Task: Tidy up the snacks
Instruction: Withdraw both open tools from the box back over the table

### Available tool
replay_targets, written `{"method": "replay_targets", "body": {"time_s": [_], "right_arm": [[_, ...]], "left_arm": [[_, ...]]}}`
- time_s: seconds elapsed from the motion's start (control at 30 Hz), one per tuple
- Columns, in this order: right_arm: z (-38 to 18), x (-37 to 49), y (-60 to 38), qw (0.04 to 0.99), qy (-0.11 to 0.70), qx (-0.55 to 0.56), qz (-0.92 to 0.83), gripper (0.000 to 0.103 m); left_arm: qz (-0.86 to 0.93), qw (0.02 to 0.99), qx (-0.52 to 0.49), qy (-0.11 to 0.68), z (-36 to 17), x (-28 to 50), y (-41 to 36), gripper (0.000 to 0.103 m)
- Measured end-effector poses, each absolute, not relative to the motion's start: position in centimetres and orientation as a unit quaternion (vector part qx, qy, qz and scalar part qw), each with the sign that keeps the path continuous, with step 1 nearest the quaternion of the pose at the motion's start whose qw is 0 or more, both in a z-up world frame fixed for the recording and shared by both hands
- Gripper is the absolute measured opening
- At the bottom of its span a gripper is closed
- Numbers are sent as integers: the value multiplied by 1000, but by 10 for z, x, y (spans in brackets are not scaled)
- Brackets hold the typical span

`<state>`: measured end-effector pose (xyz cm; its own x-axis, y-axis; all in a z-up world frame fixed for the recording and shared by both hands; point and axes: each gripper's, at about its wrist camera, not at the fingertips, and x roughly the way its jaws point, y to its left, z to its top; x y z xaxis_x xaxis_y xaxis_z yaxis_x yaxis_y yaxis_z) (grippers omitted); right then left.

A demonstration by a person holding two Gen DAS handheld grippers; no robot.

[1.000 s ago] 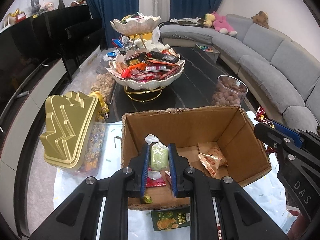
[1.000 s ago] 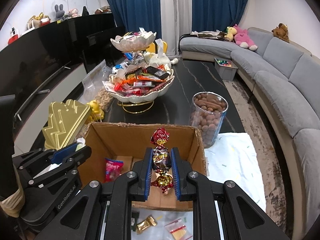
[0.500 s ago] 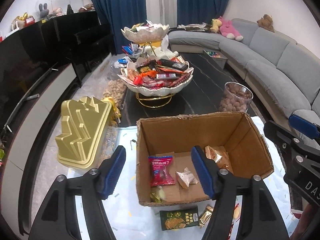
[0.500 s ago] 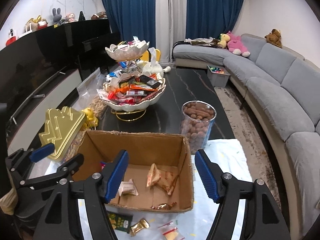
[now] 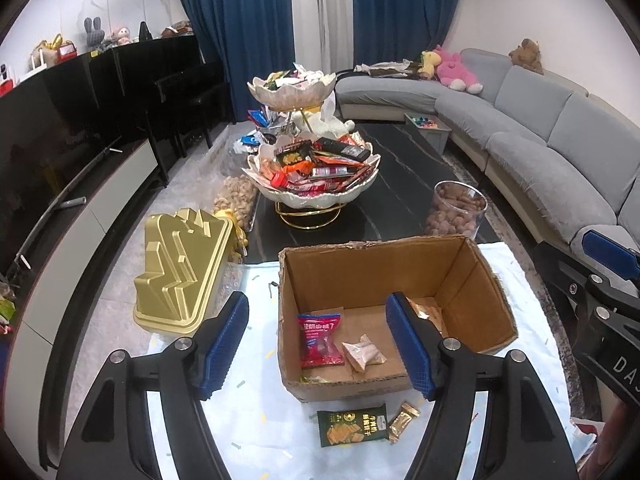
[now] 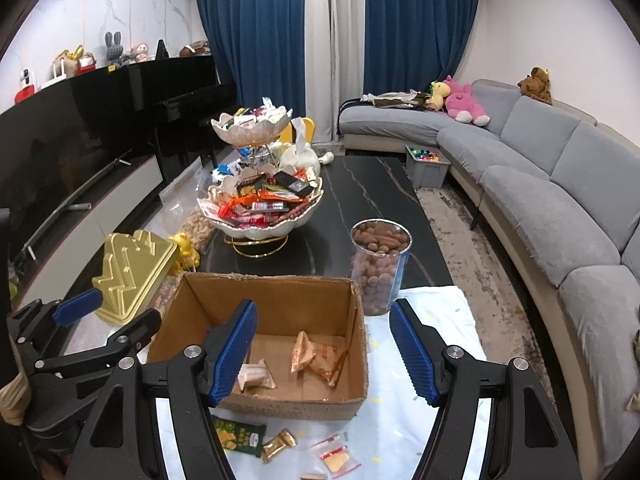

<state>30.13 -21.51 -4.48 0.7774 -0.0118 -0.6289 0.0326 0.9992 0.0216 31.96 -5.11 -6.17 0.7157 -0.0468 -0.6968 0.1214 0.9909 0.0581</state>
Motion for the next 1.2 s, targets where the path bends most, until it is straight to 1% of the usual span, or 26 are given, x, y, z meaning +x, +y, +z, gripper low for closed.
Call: {"method": "replay_targets", "body": {"time_s": [0.23,0.8,1.2], "right_arm": [[-38,287,-220,945,326,19,-17,69],[-42,255,-226,946,323,22,-23,69],[-55,235,-228,942,334,29,-26,69]], "left_arm": [[-48,928,49,366,-52,303,-54,72],[-51,929,49,364,-51,282,-56,72],[-57,924,51,375,-71,257,-57,73]]}}
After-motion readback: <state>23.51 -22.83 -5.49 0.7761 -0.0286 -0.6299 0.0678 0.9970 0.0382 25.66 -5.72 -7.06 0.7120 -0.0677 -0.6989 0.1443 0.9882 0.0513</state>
